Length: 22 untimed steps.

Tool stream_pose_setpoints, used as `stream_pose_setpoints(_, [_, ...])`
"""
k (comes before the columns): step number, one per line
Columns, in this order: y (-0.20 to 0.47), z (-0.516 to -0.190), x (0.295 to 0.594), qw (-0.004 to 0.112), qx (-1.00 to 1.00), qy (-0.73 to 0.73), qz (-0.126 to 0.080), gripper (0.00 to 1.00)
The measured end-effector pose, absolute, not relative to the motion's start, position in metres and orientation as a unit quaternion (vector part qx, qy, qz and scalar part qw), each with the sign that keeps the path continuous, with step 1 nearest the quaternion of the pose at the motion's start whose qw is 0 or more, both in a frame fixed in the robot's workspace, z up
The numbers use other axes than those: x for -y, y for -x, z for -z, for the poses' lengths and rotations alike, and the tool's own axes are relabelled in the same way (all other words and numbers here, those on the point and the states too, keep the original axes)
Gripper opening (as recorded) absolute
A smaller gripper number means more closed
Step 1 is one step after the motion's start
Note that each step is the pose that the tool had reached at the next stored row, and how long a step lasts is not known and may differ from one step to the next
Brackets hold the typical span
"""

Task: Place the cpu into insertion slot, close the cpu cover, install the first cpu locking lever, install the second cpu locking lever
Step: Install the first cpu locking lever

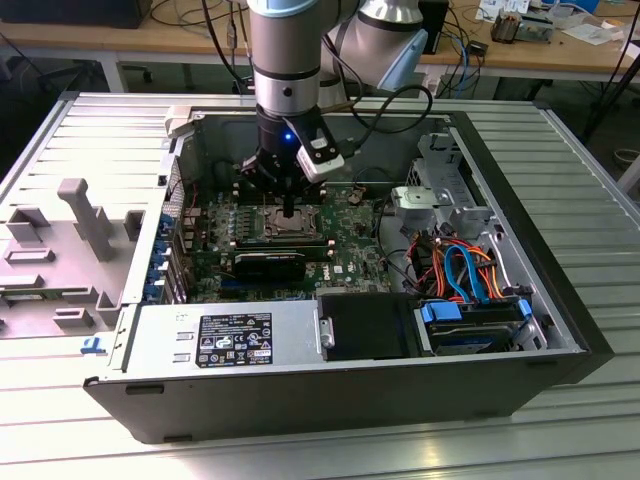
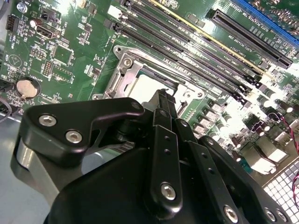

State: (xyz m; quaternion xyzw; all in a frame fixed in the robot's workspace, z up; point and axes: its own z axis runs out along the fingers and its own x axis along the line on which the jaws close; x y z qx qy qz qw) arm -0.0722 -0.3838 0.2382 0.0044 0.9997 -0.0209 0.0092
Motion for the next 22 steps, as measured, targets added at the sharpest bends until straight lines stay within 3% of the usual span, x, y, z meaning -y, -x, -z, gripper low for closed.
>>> stream_pose_setpoints(22, [0.0817,-0.2397,0.3838,0.009,-1.000,-0.004,0.021,0.11])
